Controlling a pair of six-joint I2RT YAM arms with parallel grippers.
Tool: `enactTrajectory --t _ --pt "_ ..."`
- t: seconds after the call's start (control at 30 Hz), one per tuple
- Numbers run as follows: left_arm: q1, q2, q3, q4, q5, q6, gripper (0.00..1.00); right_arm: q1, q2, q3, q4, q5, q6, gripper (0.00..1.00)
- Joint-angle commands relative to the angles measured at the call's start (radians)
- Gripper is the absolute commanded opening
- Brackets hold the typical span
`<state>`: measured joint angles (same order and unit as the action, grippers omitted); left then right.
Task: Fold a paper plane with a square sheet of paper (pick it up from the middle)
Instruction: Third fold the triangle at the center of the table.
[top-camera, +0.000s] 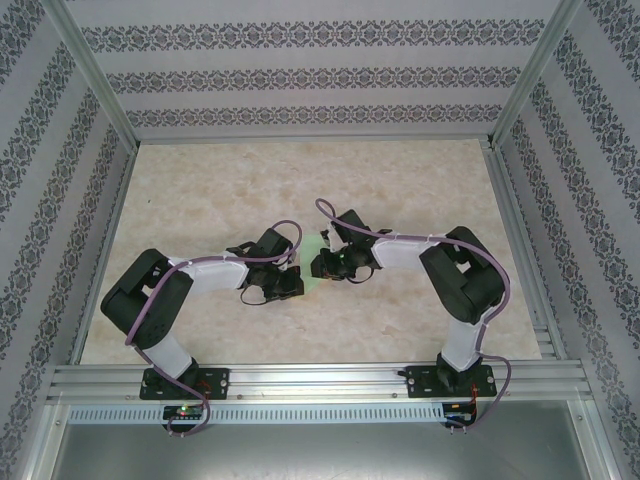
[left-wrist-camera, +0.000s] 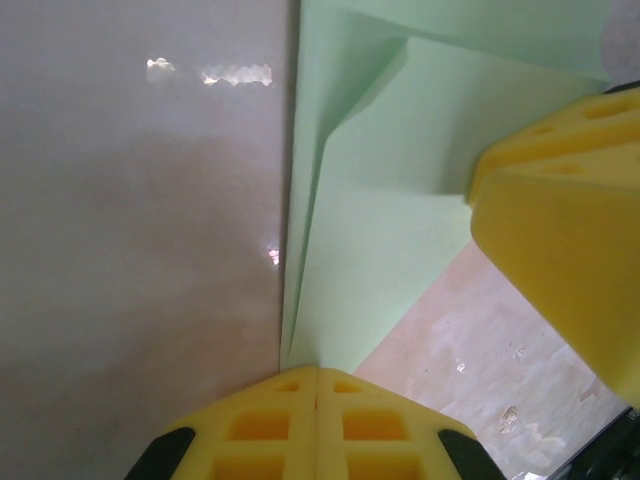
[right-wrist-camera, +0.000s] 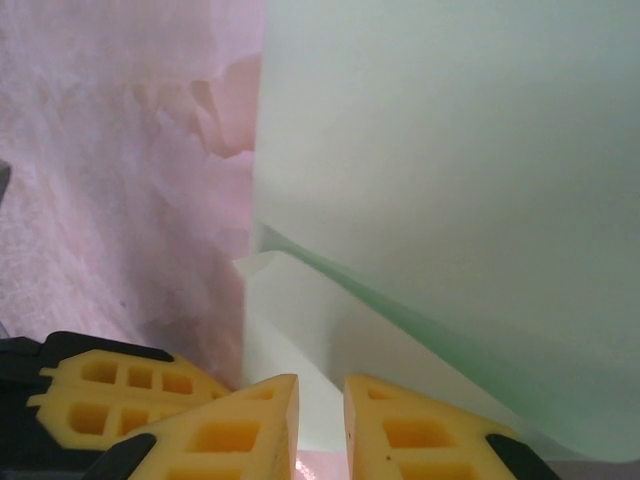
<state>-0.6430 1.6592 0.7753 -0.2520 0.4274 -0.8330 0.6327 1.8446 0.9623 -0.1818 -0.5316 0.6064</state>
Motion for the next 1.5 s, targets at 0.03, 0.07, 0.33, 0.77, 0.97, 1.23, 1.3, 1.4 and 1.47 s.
enactTrajectory --t 0.03,0.07,0.33,0.77,0.97,1.23,1.3,1.4,1.47 --pt "-0.004 0.032 -0.008 -0.072 -0.081 -0.012 0.01 -0.008 0.026 0.029 0.019 -0.016 -0.025 0.20" --pt "-0.003 0.028 -0.006 -0.072 -0.078 -0.009 0.01 -0.008 0.028 0.031 0.015 -0.016 -0.027 0.19" --pt "-0.003 -0.049 0.031 0.020 -0.012 0.037 0.04 -0.009 0.039 0.032 -0.014 -0.004 -0.040 0.20" --pt "-0.004 0.052 0.058 0.098 0.012 0.012 0.04 -0.008 0.039 0.035 -0.018 -0.015 -0.040 0.19" --pt "-0.003 0.077 0.040 0.007 -0.033 0.009 0.02 -0.016 0.015 0.044 -0.001 -0.011 -0.025 0.15" --pt "-0.004 0.088 0.019 -0.052 -0.099 -0.023 0.00 -0.051 -0.099 -0.043 0.086 0.031 0.005 0.11" --pt "-0.004 0.091 0.015 -0.047 -0.101 -0.034 0.00 -0.052 -0.101 -0.064 0.088 0.030 0.005 0.09" --pt "-0.004 0.094 0.017 -0.055 -0.110 -0.043 0.00 -0.044 -0.084 -0.077 0.089 0.022 0.004 0.08" --pt "-0.003 0.096 0.015 -0.060 -0.114 -0.047 0.00 -0.031 -0.069 -0.074 0.086 0.019 0.002 0.07"
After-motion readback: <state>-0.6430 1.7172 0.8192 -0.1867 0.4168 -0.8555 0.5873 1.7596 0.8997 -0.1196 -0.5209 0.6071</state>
